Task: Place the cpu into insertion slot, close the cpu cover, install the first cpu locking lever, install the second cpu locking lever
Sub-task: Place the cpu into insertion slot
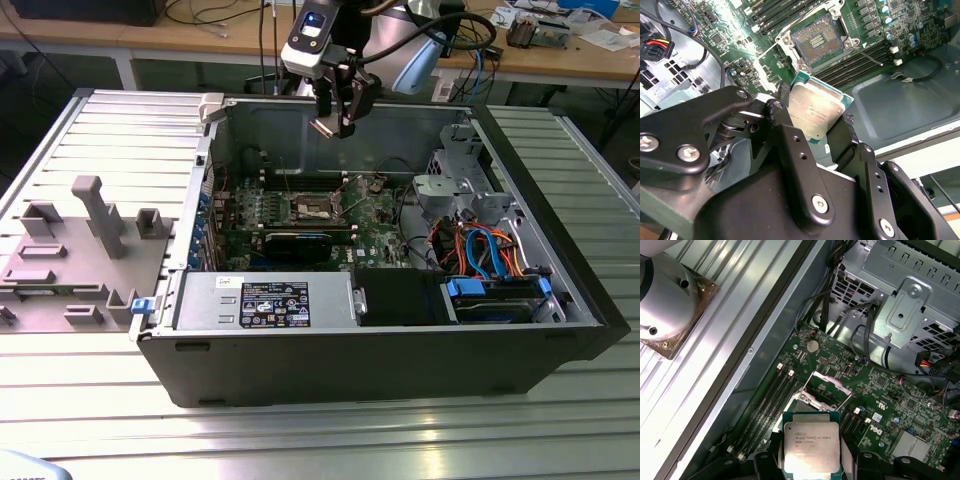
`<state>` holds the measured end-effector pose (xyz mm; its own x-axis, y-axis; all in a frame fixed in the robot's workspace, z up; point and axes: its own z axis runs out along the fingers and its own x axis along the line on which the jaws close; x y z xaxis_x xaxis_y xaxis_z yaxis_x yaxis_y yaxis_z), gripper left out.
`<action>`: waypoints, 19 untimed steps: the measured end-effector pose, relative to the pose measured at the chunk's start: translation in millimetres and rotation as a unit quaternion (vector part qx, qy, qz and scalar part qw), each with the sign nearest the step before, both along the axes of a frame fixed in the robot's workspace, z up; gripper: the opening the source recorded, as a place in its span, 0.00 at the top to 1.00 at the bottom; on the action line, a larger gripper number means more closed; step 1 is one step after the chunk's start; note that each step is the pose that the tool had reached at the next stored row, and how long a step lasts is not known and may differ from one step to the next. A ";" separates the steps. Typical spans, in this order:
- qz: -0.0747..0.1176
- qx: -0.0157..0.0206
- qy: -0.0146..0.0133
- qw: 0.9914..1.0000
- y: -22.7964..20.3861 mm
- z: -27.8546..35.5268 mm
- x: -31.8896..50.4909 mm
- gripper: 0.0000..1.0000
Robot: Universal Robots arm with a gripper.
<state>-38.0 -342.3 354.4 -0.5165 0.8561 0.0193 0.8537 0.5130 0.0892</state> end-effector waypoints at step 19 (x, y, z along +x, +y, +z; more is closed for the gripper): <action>-0.015 0.000 0.000 1.000 0.0 0.0 0.0 0.45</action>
